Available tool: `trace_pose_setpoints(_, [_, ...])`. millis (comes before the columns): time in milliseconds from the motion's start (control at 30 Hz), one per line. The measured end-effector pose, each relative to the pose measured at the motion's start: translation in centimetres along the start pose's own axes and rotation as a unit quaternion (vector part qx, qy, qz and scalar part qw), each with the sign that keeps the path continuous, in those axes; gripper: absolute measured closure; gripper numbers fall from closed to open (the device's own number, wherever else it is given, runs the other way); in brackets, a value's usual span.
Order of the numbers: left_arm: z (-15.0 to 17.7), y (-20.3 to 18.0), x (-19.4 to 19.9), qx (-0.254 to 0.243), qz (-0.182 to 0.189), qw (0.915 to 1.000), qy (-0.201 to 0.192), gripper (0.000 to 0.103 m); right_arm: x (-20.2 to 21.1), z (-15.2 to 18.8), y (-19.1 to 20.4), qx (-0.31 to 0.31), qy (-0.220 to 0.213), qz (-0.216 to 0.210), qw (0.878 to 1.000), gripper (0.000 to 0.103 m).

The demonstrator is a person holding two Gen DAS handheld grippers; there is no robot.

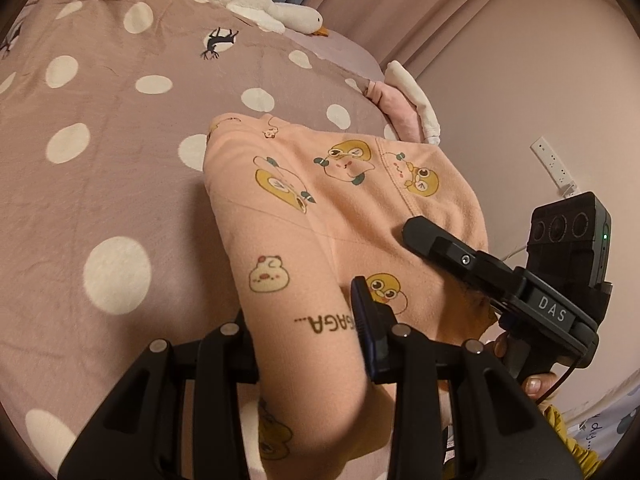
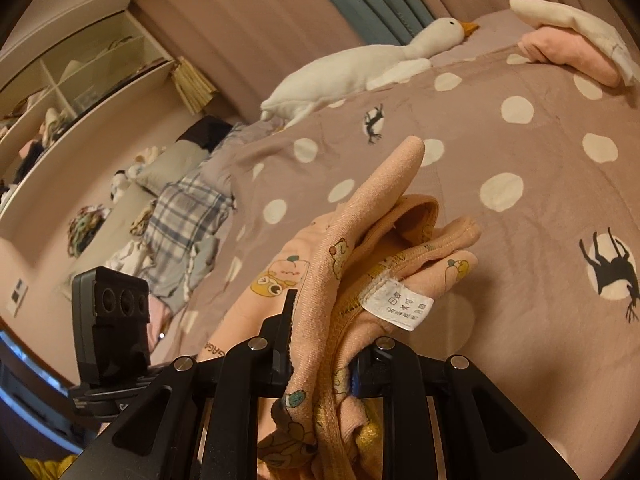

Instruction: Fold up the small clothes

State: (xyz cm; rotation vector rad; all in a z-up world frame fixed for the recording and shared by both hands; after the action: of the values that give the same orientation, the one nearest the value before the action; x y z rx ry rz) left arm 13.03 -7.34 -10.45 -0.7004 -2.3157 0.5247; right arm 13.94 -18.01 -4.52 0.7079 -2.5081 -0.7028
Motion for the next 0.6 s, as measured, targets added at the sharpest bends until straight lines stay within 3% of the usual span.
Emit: trace_pose_setpoints(600, [0.1,1.4,5.9,-0.006,-0.017,0.9992,-0.036,0.069,0.0,1.5,5.0,0.036,0.007,-0.028,0.999,0.082])
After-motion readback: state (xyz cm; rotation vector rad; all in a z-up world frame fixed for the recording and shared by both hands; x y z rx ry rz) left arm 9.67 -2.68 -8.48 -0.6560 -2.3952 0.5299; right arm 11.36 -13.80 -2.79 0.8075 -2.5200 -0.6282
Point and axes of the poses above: each gripper's, at about its wrist camera, not at the fingertips, and x roughly against the way its jaws point, y to its left, z to its underside, the point moved 10 cm from there along -x, roughly the way its jaws point, and after that the axes turned 14 degrees about -y, right-handed, at the moved point
